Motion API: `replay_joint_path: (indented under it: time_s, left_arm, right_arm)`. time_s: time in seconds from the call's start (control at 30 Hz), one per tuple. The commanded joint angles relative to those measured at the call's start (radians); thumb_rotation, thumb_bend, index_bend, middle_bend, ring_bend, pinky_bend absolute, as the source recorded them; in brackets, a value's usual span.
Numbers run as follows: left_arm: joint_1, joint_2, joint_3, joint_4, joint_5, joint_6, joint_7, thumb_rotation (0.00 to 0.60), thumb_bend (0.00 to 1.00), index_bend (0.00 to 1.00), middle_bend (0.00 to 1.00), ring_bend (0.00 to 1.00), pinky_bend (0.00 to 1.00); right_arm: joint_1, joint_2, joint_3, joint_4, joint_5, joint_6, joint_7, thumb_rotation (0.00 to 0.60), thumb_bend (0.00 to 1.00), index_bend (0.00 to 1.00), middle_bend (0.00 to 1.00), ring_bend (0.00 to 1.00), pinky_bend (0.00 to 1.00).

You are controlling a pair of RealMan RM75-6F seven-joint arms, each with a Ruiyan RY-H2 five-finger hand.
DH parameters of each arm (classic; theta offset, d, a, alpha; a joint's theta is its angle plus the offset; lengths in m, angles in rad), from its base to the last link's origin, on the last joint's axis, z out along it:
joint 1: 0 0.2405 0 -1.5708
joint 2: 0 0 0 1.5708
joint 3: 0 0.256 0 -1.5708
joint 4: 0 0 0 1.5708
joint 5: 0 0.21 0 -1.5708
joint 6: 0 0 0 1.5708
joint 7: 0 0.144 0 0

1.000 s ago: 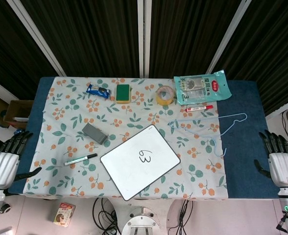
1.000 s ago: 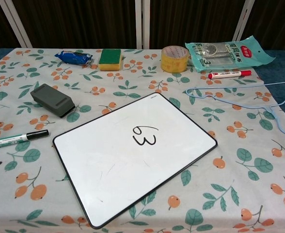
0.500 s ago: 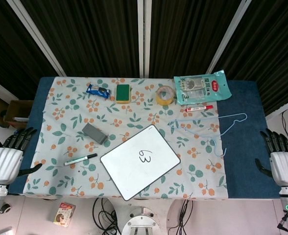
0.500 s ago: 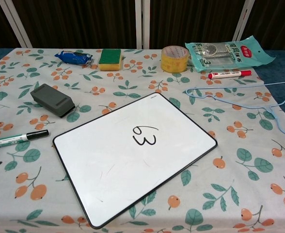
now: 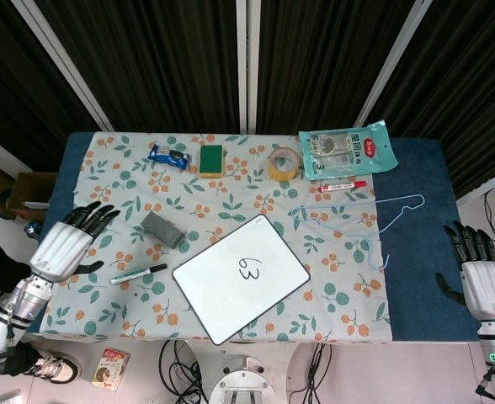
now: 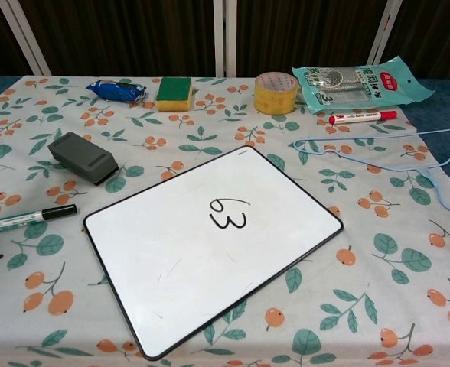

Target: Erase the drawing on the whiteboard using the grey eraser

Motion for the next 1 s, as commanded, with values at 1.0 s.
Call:
replay_joint_path:
  time_s: [1.0]
  left_arm:
    - [-0.348, -0.348, 0.059, 0.439, -0.005, -0.335, -0.205, 0.6, 0.19, 0.23, 0.19, 0.15, 0.22]
  right_arm:
    - [-0.032, 0.01, -0.001, -0.003, 0.007, 0.04, 0.009, 0.6, 0.23, 0.0, 0.0, 0.0, 0.0]
